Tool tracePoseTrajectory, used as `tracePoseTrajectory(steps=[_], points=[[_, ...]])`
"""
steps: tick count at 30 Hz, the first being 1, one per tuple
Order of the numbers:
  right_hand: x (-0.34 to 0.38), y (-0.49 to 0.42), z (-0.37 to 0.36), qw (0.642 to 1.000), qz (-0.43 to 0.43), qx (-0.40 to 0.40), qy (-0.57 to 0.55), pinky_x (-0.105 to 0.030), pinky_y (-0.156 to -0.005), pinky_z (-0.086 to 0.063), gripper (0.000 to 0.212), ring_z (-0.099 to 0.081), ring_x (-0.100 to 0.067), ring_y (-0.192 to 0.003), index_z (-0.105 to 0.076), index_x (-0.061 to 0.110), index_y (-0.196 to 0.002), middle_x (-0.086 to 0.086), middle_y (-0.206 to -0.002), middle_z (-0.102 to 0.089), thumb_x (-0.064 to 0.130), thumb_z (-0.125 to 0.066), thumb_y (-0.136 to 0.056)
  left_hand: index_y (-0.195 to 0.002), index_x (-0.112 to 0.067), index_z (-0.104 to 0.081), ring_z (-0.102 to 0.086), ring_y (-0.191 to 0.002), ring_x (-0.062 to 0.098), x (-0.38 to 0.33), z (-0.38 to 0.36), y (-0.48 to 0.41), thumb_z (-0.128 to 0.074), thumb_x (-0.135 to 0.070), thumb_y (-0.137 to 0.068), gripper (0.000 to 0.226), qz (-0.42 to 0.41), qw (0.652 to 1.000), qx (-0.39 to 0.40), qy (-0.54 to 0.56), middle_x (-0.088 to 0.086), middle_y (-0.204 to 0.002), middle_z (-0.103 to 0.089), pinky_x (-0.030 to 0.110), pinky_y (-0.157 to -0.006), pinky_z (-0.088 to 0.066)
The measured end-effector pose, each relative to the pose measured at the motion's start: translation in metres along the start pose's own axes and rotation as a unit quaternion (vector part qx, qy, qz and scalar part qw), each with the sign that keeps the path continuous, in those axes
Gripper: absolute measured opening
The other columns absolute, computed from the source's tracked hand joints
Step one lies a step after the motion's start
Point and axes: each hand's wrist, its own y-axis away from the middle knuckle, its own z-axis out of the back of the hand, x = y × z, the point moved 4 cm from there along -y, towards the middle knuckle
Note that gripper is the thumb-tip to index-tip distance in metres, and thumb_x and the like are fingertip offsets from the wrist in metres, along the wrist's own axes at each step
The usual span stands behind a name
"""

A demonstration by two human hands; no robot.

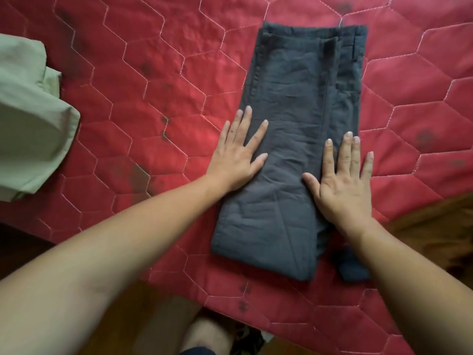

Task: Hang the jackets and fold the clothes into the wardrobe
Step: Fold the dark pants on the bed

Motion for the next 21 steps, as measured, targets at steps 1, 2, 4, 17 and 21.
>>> tracePoseTrajectory(steps=[1,2,4,17,21], points=[[0.002,0.008,-0.003,1.0,-0.001,0.002,-0.001,-0.065,-0.123,-0.005,0.088,0.007,-0.036,-0.157,-0.011,0.011,-0.163,-0.023,-0.169,0.005,0.068,-0.025,-0.098,-0.162,-0.027,-0.013,0.004,-0.156,0.031,0.0,-0.005,0.014,-0.034,-0.057,-0.1,0.073,0.003,1.0,0.003,0.0,0.019,-0.168,0.003,0.051,-0.126,-0.008],[0.003,0.016,-0.005,1.0,-0.003,0.005,-0.001,-0.066,-0.122,-0.004,0.089,0.007,-0.036,-0.157,-0.011,0.011,-0.163,-0.023,-0.169,0.005,0.069,-0.024,-0.097,-0.162,-0.027,-0.013,0.004,-0.156,0.031,-0.001,-0.009,0.027,-0.034,-0.057,-0.1,0.072,0.006,1.0,0.005,-0.001,0.019,-0.168,0.003,0.051,-0.126,-0.008],[0.006,0.035,-0.01,1.0,-0.006,0.009,0.006,-0.067,-0.121,0.0,0.089,0.008,-0.036,-0.157,-0.01,0.011,-0.163,-0.022,-0.169,0.005,0.07,-0.021,-0.097,-0.162,-0.029,-0.014,0.004,-0.156,0.032,-0.005,-0.017,0.055,-0.033,-0.057,-0.101,0.069,0.011,1.0,0.007,-0.009,0.019,-0.168,0.002,0.053,-0.125,-0.009],[0.055,0.194,-0.049,0.996,0.083,0.007,0.03,-0.074,-0.116,-0.008,0.066,0.001,-0.037,-0.157,-0.019,0.038,-0.162,-0.022,-0.169,0.0,0.059,-0.032,-0.101,-0.161,-0.034,-0.014,0.011,-0.155,0.035,-0.027,-0.058,0.197,-0.035,-0.065,-0.097,0.074,0.024,0.999,0.01,0.021,0.021,-0.167,0.01,0.051,-0.126,-0.003],[0.045,0.208,-0.053,0.996,0.087,0.02,0.03,-0.069,-0.12,-0.007,0.071,-0.002,-0.035,-0.158,-0.021,0.034,-0.162,-0.021,-0.169,-0.001,0.063,-0.026,-0.098,-0.161,-0.037,-0.01,0.016,-0.155,0.029,-0.026,-0.059,0.215,-0.032,-0.068,-0.096,0.076,0.032,0.999,0.028,0.026,0.017,-0.167,0.018,0.047,-0.126,0.001]])
